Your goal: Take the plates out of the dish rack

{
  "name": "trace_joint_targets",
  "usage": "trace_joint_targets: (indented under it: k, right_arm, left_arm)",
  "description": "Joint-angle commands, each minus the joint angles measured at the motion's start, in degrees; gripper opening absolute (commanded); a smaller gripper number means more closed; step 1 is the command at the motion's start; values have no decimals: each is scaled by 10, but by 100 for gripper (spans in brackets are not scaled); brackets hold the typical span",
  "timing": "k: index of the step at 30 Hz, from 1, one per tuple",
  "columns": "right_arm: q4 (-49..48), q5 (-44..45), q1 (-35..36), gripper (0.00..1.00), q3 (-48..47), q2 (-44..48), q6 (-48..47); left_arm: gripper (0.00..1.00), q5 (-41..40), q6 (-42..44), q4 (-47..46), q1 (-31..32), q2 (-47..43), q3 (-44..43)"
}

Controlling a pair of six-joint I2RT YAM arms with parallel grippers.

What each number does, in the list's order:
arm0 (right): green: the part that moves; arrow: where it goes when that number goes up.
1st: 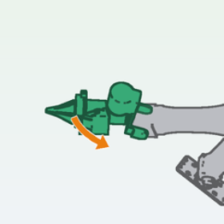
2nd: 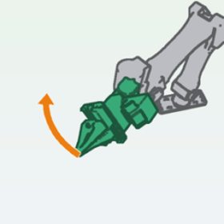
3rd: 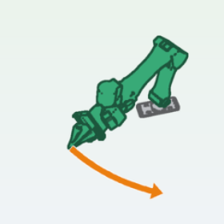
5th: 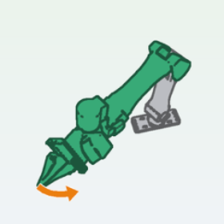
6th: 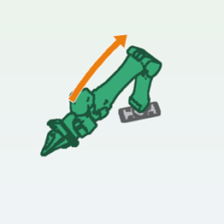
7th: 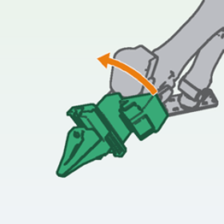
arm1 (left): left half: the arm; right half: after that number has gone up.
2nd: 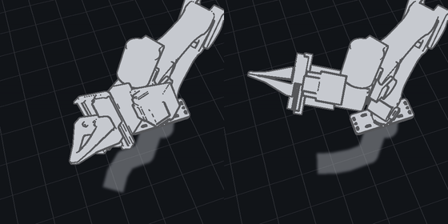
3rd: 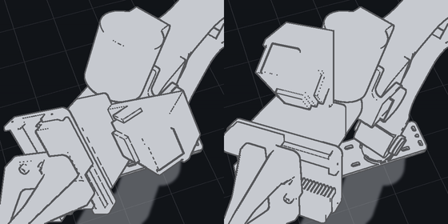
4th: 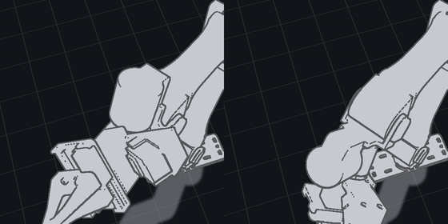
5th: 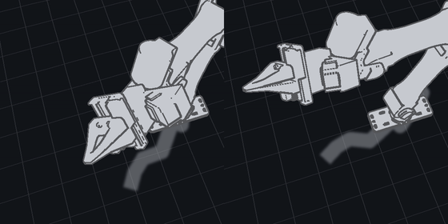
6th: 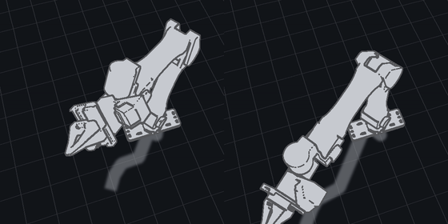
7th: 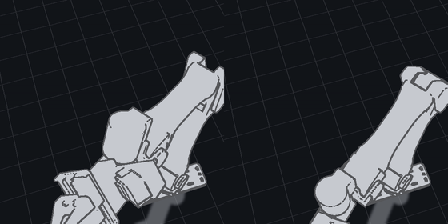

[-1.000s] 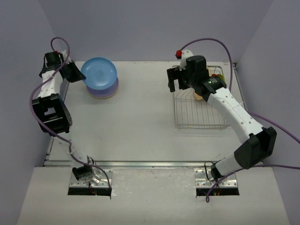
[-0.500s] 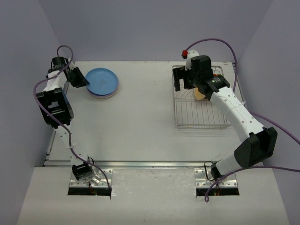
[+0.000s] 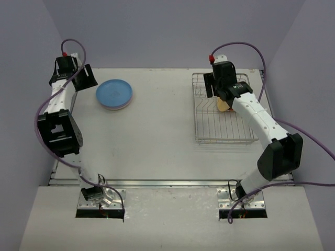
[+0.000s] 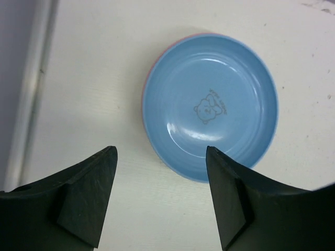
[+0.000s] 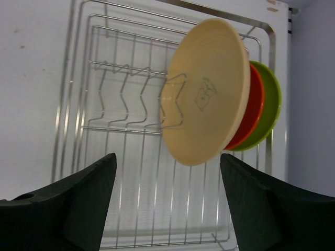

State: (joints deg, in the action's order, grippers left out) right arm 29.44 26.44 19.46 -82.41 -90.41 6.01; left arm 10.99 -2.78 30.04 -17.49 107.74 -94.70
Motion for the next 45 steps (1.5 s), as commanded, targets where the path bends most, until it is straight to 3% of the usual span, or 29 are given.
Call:
trace_joint_targets:
  k: [1,11,15,20,22,25,32,45]
  right_arm:
    - [-52,142,-15,74,-18,-30,-31]
    - [-81,185,-60,66,-48,-101,-33]
    - [-89,185,-72,56,-60,-134,-43]
    - [-111,193,-74,37,-63,-158,-56]
    - [-125,194,-74,18,-59,-158,-78]
    - [-151,207,-73,0,-47,-157,-99]
    - [-251,235,-71,0,-28,-119,-184]
    - [-410,265,-37,0,-53,-57,-338]
  left_arm:
    - [68,-145,92,-101,93,-170,70]
    - [69,-161,104,-125,139,-275,197]
    - [69,-162,106,-127,138,-289,217]
    - [70,-157,102,-127,139,-288,215]
    - [70,-155,97,-124,139,-281,205]
    - [71,-152,90,-111,139,-273,188]
    - [80,-147,86,-110,139,-275,183]
    - [84,-114,72,-111,139,-277,172]
